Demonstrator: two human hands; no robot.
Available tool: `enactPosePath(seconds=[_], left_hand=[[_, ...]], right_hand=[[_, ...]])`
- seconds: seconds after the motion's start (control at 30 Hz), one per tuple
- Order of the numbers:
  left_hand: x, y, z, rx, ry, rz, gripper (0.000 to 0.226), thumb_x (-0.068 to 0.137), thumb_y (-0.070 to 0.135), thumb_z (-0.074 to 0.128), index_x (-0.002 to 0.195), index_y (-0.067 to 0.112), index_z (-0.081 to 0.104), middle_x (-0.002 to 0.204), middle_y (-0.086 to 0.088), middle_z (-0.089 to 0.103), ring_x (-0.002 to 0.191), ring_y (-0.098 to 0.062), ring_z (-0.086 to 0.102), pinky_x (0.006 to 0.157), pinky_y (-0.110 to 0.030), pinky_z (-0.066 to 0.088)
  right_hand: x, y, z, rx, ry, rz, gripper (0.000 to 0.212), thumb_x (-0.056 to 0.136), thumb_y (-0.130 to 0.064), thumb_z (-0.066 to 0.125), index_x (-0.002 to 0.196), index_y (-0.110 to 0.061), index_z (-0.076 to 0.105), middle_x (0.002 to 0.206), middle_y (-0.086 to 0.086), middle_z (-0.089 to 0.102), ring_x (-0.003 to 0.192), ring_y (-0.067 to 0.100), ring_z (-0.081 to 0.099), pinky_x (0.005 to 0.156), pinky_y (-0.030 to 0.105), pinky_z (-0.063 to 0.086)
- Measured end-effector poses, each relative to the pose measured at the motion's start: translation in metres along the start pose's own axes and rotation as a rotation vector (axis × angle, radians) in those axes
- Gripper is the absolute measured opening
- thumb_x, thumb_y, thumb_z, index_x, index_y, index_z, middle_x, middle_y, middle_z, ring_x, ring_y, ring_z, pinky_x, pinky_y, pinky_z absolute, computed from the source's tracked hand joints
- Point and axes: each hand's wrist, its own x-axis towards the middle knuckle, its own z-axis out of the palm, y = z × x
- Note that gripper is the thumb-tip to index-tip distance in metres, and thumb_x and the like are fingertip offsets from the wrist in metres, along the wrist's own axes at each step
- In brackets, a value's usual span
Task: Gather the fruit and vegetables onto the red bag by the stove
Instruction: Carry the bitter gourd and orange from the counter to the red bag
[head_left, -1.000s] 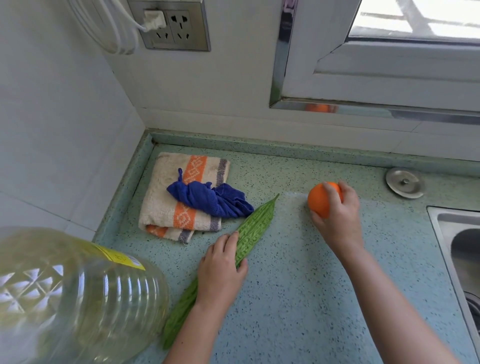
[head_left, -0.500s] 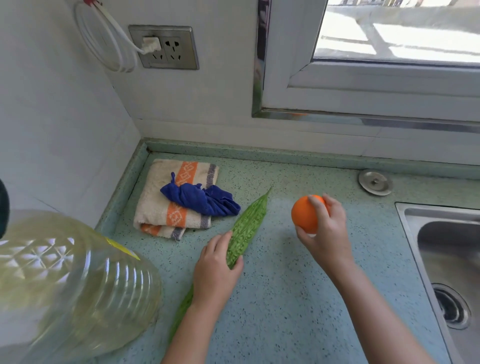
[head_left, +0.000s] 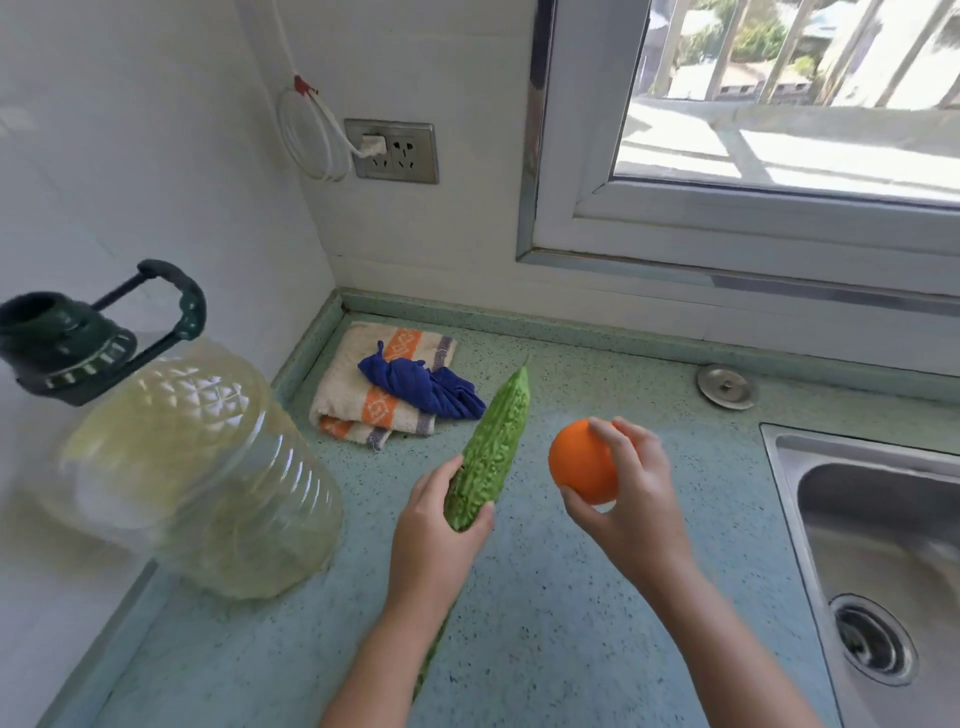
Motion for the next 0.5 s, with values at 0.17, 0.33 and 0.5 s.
enactPosePath(seconds=[0.17, 0.33, 0.5], left_hand=[[-0.033, 0.02, -0.013, -0.023, 0.071, -0.006, 0.054, 0.081, 0.023, 0.068, 0.131, 0.02, 0.047, 0.114, 0.014, 0.048, 0.101, 0.002, 0.043, 0.072, 0.01, 0.027], [-0.068, 0.037, -0.019, -0.064, 0.123, -0.043, 0.054, 0.081, 0.024, 0.068, 0.13, 0.02, 0.047, 0.116, 0.01, 0.051, 0.102, -0.002, 0.045, 0.071, 0.009, 0.03], [-0.107, 0.045, -0.025, -0.112, 0.185, -0.109, 0.052, 0.082, 0.029, 0.067, 0.129, 0.026, 0.046, 0.115, 0.015, 0.051, 0.107, -0.004, 0.045, 0.068, 0.003, 0.034]], right_hand=[[-0.021, -0.017, -0.016, 0.058, -0.05, -0.057, 0.069, 0.066, -0.017, 0.08, 0.127, -0.014, 0.048, 0.132, 0.016, 0.04, 0.118, 0.033, 0.04, 0.087, 0.033, 0.036], [-0.046, -0.026, -0.033, 0.119, -0.092, -0.088, 0.069, 0.068, -0.018, 0.079, 0.128, -0.018, 0.046, 0.133, 0.012, 0.038, 0.118, 0.029, 0.039, 0.086, 0.031, 0.036], [-0.068, -0.033, -0.046, 0.202, -0.166, -0.109, 0.067, 0.069, -0.02, 0.078, 0.128, -0.022, 0.045, 0.134, 0.007, 0.037, 0.116, 0.025, 0.041, 0.084, 0.03, 0.037]])
